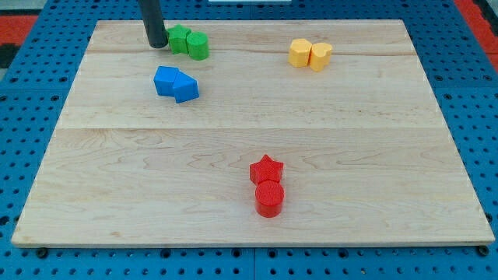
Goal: Move the blue triangle towards the top left corner of the board
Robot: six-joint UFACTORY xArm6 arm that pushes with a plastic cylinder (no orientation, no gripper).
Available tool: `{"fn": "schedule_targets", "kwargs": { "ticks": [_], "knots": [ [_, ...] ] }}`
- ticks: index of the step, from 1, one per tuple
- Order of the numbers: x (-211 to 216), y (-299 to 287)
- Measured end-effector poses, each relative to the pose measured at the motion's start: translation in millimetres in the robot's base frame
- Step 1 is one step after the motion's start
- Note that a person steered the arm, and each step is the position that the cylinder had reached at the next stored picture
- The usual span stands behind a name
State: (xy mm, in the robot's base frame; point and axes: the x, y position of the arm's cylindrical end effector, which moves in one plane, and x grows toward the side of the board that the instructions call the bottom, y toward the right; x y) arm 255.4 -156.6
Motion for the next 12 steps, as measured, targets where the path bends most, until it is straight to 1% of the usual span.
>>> {"fn": "schedule_targets", "kwargs": {
  "ticks": [1,2,3,4,5,6,7,8,10,11,12],
  "knots": [
    [41.8,9.3],
    [43.2,106.1],
    [51.8,164.6],
    [119.5,160.2],
    [161.7,97.0],
    [159.1,69.9],
    [114.4,74.5],
    [96.0,43.5],
    [46.2,26.0],
    [26.2,-1.3],
    [25.3,-13.4]
  ]
}}
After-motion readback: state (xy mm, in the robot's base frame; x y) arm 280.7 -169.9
